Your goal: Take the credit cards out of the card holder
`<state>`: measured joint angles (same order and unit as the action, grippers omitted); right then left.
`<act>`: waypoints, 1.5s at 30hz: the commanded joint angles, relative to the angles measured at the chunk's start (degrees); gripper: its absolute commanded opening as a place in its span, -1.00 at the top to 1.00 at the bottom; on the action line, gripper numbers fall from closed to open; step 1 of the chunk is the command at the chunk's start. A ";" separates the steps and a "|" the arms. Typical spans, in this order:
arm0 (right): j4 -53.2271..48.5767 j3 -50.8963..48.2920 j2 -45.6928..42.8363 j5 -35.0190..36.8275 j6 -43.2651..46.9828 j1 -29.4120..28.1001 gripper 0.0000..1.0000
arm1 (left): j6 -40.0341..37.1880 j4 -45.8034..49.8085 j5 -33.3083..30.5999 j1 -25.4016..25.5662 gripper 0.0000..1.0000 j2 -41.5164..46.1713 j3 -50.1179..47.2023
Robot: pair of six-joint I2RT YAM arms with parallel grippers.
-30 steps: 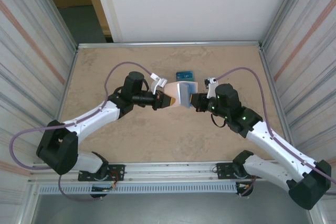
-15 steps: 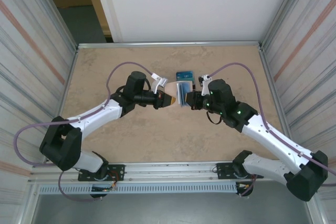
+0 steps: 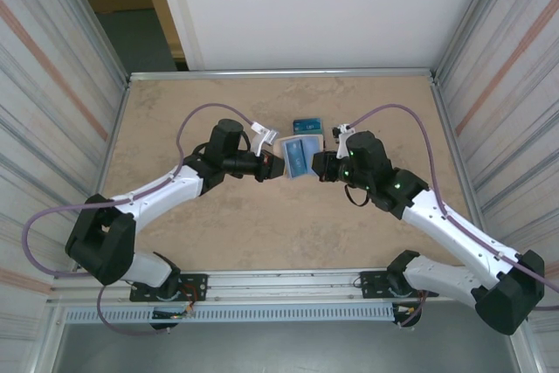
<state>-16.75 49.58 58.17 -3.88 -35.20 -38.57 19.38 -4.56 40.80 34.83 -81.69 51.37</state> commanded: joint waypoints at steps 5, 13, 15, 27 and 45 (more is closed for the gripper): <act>2.61 -1.98 -3.77 -1.52 -2.50 2.35 1.00 | 0.62 1.52 1.42 -0.22 0.52 0.93 1.10; 3.06 -2.51 -3.95 -1.74 -2.99 2.31 1.00 | 3.02 -2.53 4.97 -0.38 0.01 1.44 -0.31; 3.28 -2.52 -4.03 -1.85 -3.08 2.40 1.00 | 3.22 -3.20 5.59 -0.38 -0.02 1.64 -0.42; 3.74 -2.59 -4.44 -2.23 -3.52 2.27 1.00 | 3.09 -5.19 8.68 -0.35 -0.36 2.83 -0.84; 6.56 -2.04 -4.39 -9.88 -4.66 2.64 0.90 | 3.79 -7.13 4.82 -0.41 0.17 2.06 -0.57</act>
<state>-11.92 47.00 55.31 -11.64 -38.83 -36.29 23.11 -9.47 45.84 34.81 -80.90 51.03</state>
